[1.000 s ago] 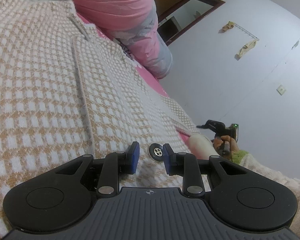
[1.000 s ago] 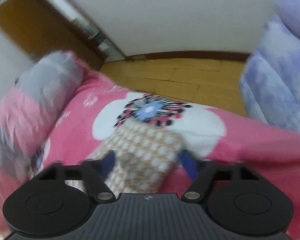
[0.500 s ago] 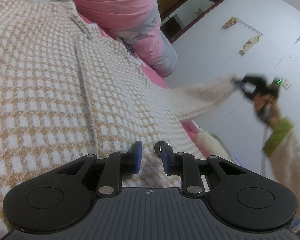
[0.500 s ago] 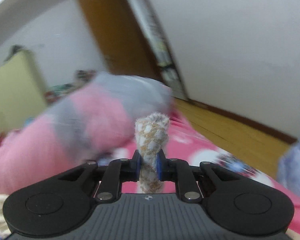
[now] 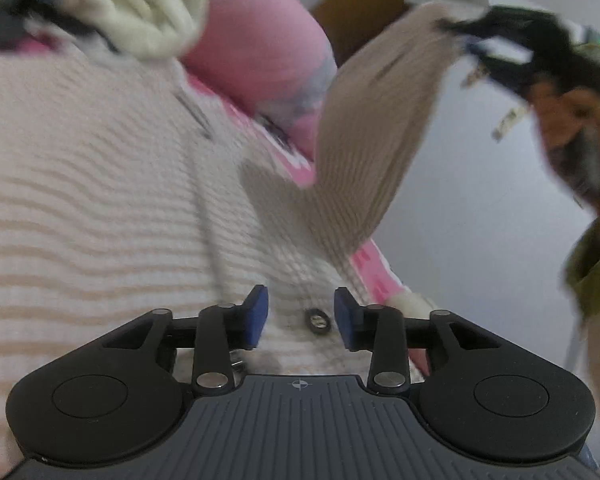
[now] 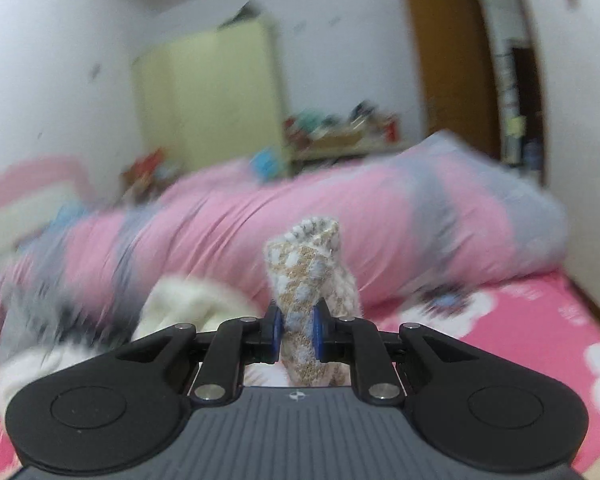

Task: Fold clothes
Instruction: 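Lift the sleeve cuff with the right tool and swing it across the cardigan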

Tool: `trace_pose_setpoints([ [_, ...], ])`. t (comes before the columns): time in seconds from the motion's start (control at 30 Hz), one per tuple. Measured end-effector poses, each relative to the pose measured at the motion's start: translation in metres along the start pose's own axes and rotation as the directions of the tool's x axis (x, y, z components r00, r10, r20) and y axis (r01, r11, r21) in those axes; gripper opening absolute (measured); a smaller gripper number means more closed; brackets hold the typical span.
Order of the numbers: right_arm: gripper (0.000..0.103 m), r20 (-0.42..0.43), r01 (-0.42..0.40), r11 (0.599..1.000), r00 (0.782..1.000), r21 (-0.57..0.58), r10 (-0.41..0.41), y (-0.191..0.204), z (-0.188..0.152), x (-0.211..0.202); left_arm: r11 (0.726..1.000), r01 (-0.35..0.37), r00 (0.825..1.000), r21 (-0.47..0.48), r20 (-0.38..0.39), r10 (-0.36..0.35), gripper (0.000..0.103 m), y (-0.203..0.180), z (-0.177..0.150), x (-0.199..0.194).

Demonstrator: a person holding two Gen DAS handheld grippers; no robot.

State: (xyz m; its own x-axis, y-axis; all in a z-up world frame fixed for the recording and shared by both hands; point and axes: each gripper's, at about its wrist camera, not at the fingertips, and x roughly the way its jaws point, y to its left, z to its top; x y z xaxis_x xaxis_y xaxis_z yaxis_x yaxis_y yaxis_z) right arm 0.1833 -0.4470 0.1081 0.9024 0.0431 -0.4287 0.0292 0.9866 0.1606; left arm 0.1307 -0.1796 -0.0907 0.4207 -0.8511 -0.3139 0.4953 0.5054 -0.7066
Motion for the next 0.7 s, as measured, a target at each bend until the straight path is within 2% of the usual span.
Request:
trace_pose_setpoints([
  [0.1, 0.019, -0.118, -0.059, 0.996, 0.992, -0.060, 0.051, 0.063, -0.059, 0.048, 0.998, -0.055, 0.997, -0.044, 0.048, 0.057, 0.041, 0.020, 0.007, -0.047],
  [0.13, 0.027, -0.182, -0.095, 0.993, 0.980, -0.070, 0.081, 0.082, -0.083, 0.067, 0.996, -0.079, 0.995, -0.050, 0.055, 0.081, 0.042, 0.026, 0.008, -0.056],
  [0.17, 0.043, -0.269, -0.134, 0.989, 0.956, -0.059, 0.113, 0.097, -0.108, 0.084, 0.993, -0.102, 0.992, -0.056, 0.063, 0.106, 0.044, 0.032, 0.010, -0.066],
  [0.2, 0.047, -0.368, -0.173, 0.985, 0.918, -0.031, 0.149, 0.109, -0.133, 0.100, 0.990, -0.133, 0.989, -0.046, 0.061, 0.136, 0.047, 0.037, 0.012, -0.071],
  [0.23, 0.047, -0.462, -0.208, 0.978, 0.868, 0.000, 0.185, 0.122, -0.159, 0.116, 0.986, -0.164, 0.984, -0.037, 0.059, 0.166, 0.049, 0.042, 0.013, -0.076],
  [0.27, 0.047, -0.513, -0.231, 0.972, 0.832, 0.031, 0.214, 0.128, -0.176, 0.122, 0.981, -0.190, 0.980, -0.036, 0.060, 0.192, 0.053, 0.046, 0.015, -0.078],
  [0.3, 0.047, -0.536, -0.247, 0.967, 0.809, 0.058, 0.239, 0.130, -0.189, 0.121, 0.976, -0.215, 0.974, -0.036, 0.061, 0.217, 0.056, 0.050, 0.016, -0.080],
  [0.33, 0.047, -0.526, -0.265, 0.960, 0.807, 0.086, 0.270, 0.125, -0.194, 0.115, 0.976, -0.214, 0.974, -0.039, 0.063, 0.216, 0.057, 0.051, 0.018, -0.077],
  [0.37, 0.047, -0.481, -0.285, 0.952, 0.822, 0.114, 0.304, 0.112, -0.192, 0.101, 0.976, -0.212, 0.975, -0.042, 0.064, 0.214, 0.058, 0.053, 0.021, -0.075],
  [0.47, 0.048, -0.243, -0.301, 0.928, 0.905, 0.219, 0.351, 0.043, -0.173, 0.044, 0.977, -0.207, 0.975, -0.051, 0.069, 0.210, 0.060, 0.059, 0.029, -0.067],
  [0.53, 0.050, -0.101, -0.217, 0.934, 0.962, 0.284, 0.254, -0.012, -0.168, 0.010, 0.973, -0.225, 0.972, -0.047, 0.056, 0.228, 0.060, 0.056, 0.038, -0.048],
  [0.57, 0.050, -0.037, -0.168, 0.933, 0.981, 0.319, 0.189, -0.040, -0.167, -0.007, 0.969, -0.243, 0.968, -0.052, 0.047, 0.245, 0.060, 0.056, 0.042, -0.039],
  [0.6, 0.050, 0.024, -0.121, 0.926, 0.992, 0.357, 0.121, -0.069, -0.166, -0.024, 0.964, -0.260, 0.964, -0.057, 0.037, 0.263, 0.060, 0.056, 0.045, -0.031],
  [0.63, 0.051, 0.054, -0.084, 0.901, 0.996, 0.426, 0.067, -0.100, -0.168, -0.034, 0.959, -0.278, 0.960, -0.062, 0.028, 0.280, 0.060, 0.055, 0.049, -0.022],
  [0.7, 0.050, 0.068, -0.048, 0.804, 0.998, 0.593, 0.010, -0.154, -0.185, -0.041, 0.947, -0.313, 0.949, -0.071, 0.009, 0.314, 0.060, 0.055, 0.056, -0.004],
])
